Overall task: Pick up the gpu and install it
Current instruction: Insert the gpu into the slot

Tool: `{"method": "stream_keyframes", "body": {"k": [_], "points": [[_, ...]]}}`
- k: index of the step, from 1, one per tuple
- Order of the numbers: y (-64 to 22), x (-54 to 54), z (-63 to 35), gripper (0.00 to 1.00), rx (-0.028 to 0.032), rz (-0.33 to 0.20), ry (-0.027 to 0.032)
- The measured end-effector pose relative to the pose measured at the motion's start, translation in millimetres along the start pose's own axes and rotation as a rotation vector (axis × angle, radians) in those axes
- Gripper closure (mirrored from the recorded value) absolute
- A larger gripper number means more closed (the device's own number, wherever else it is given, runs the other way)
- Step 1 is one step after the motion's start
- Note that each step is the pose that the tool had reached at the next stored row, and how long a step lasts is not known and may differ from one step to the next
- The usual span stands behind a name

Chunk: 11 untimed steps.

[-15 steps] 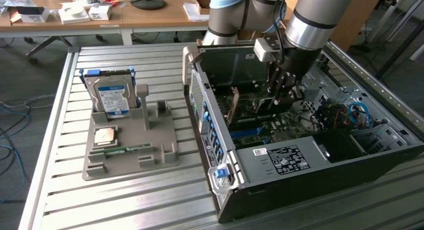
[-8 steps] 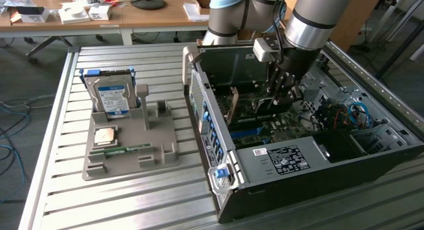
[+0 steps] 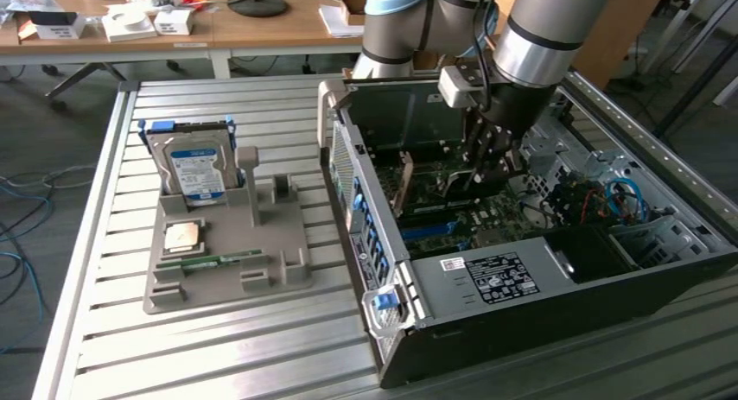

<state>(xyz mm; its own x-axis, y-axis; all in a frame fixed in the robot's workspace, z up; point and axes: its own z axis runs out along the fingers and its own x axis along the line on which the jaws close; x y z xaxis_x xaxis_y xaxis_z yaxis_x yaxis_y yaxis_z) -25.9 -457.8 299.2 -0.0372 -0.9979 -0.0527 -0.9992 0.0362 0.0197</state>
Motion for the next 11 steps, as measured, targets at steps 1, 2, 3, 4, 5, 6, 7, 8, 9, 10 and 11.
{"method": "stream_keyframes", "body": {"k": [1, 2, 3, 4, 5, 6, 7, 8, 9, 10, 11], "points": [[0.0, 0.0, 0.0, 0.74, 0.0000, 0.000, 0.0000], [0.0, 0.0, 0.0, 0.74, 0.0000, 0.000, 0.0000], [0.0, 0.0, 0.0, 0.74, 0.0000, 0.000, 0.0000], [0.1, 0.0, 0.0, 0.74, 0.0000, 0.000, 0.0000], [0.6, 0.0, 0.0, 0.74, 0.0001, 0.000, -0.0001], [0.9, 0.0, 0.0, 0.74, 0.0000, 0.000, -0.0001], [1.2, 0.0, 0.0, 0.74, 0.0000, 0.000, 0.0000], [1.7, 0.1, 0.0, 0.74, 0.0000, 0.000, 0.0000], [2.5, 0.1, 0.0, 0.74, 0.0000, 0.000, 0.0000], [3.4, 0.1, 0.1, 0.74, 0.0001, 0.000, 0.0000], [4.7, 0.2, 0.1, 0.74, 0.0001, 0.000, 0.0000]]}}
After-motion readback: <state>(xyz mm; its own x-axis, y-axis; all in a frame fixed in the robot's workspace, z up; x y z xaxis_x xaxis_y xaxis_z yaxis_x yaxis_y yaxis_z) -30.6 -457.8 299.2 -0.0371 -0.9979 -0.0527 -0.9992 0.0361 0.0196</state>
